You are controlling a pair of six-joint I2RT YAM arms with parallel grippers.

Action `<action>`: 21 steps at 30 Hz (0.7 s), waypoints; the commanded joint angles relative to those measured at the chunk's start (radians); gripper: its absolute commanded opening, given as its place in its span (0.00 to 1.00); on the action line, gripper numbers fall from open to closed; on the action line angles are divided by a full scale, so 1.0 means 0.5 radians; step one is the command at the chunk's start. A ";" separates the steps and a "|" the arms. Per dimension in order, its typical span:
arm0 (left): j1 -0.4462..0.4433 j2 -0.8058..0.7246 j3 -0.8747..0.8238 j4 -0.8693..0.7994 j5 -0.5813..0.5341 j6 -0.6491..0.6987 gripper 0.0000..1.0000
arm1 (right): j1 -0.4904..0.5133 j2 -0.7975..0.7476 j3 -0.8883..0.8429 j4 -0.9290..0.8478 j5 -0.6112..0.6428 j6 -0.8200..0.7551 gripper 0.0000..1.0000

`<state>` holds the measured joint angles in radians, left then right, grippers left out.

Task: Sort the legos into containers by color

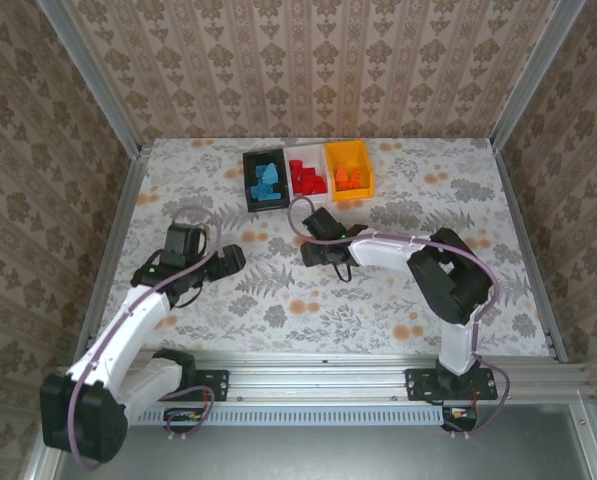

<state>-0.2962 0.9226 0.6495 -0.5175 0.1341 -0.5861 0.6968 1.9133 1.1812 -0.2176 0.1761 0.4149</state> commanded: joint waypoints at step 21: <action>0.072 -0.353 -0.511 0.592 0.658 -0.424 1.00 | -0.550 0.012 0.722 -0.376 0.291 -0.282 0.34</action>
<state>-0.2657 0.7616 0.4435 -0.3885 0.3187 -0.7116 0.4873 1.8076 1.4017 -0.3225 0.3195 0.3378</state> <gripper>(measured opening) 0.997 0.338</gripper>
